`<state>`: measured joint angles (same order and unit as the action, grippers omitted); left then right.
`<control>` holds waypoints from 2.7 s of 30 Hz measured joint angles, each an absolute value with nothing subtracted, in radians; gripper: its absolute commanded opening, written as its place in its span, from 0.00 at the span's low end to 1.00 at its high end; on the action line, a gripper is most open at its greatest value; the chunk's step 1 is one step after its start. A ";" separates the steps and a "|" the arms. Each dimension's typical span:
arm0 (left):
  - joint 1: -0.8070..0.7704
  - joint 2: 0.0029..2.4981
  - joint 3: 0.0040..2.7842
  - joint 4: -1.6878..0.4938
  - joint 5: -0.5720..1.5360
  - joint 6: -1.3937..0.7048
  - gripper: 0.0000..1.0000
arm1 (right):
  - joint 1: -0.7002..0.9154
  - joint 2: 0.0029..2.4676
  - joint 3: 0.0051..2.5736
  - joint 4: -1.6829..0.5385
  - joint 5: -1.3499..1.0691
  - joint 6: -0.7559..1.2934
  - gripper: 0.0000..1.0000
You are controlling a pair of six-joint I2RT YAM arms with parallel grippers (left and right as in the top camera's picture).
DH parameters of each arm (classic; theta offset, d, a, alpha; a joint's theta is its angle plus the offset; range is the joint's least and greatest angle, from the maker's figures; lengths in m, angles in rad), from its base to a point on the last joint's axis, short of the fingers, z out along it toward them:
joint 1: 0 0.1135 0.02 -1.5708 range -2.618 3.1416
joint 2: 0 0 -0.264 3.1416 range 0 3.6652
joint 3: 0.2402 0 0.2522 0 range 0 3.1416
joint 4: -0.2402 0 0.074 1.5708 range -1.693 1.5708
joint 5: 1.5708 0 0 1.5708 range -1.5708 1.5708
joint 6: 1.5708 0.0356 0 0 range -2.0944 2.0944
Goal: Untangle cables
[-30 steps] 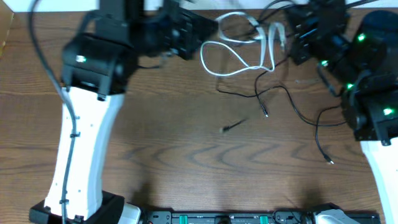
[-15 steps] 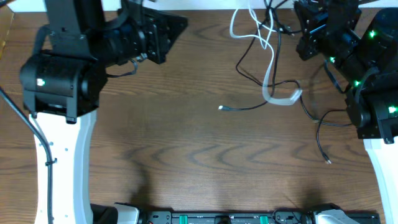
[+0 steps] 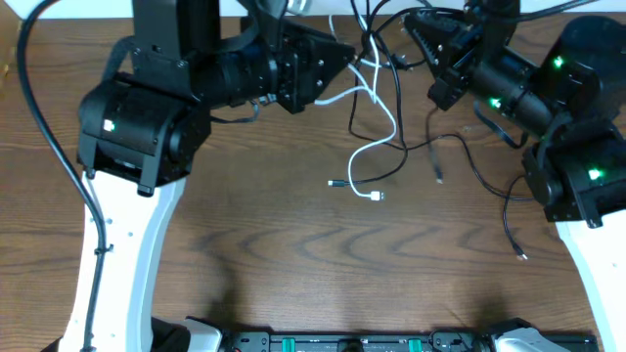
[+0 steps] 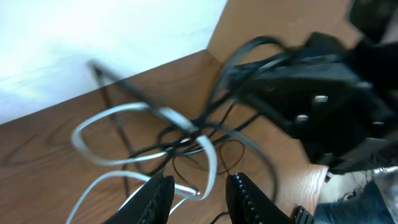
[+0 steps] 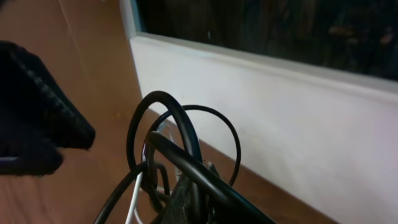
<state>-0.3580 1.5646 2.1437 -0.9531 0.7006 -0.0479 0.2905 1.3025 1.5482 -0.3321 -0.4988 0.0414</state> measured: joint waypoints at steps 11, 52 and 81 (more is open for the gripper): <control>-0.382 1.565 2.144 -0.914 0.701 -0.047 0.33 | 0.331 1.366 1.548 -0.357 -0.500 0.041 0.01; -0.382 1.565 2.144 -0.968 0.483 0.140 0.40 | 0.410 1.366 1.548 -0.363 -0.590 0.018 0.01; -0.305 1.584 2.144 -0.974 0.457 0.158 0.08 | 0.288 1.365 1.548 -0.533 -0.447 -0.060 0.01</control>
<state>-0.3054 1.5837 2.1437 -0.9741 0.4568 0.1577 0.2878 1.3651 1.5482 -0.5327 -0.4469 -0.0605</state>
